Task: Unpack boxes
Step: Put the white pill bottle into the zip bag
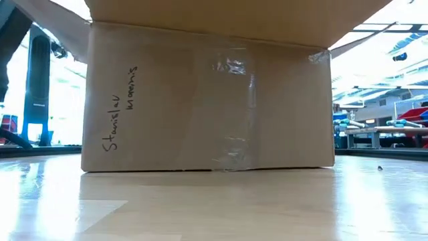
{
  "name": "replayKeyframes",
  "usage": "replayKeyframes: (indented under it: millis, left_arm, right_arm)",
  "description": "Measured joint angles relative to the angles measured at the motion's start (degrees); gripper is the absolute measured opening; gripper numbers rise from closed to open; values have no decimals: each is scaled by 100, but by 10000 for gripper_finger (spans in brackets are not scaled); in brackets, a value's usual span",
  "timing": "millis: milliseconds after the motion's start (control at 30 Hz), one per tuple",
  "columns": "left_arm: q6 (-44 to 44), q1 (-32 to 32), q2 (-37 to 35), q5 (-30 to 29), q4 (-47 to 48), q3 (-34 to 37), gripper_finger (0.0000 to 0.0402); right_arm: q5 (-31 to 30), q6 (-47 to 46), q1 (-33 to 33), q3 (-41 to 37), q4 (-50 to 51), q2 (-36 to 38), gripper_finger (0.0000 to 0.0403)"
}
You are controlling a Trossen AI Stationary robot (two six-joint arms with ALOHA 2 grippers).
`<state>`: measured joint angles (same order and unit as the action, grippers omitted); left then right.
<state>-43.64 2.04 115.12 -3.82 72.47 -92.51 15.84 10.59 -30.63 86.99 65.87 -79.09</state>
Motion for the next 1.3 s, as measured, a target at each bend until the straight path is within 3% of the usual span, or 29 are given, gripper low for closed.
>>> replayKeyframes:
  millis: [267, 467, 633, 800, 1033, 1300]
  left_arm:
    - [412, -108, -963, 402, 51, -1255, 81]
    - [900, -256, -1644, 131, -1001, -2068, 81]
    - [1715, -575, -2229, -96, -2397, -2223, 81]
    - [2328, -904, -2430, -42, -3166, -2221, 81]
    - [2335, -1032, -2380, 2, -3696, -2216, 81]
    - [1761, -1032, -2329, -41, -3854, -2208, 82]
  right_arm:
    - [43, -44, 0, 527, -86, 0, 155]
    - [245, -234, 11, 704, -422, -2, 155]
    - [920, -1149, 16, 863, -1126, -2, 155]
    - [1493, -2598, 213, 877, -2871, 0, 155]
    - [1169, -3544, 734, 877, -5117, -28, 155]
    - [560, -3623, 1029, 873, -5323, -47, 155]
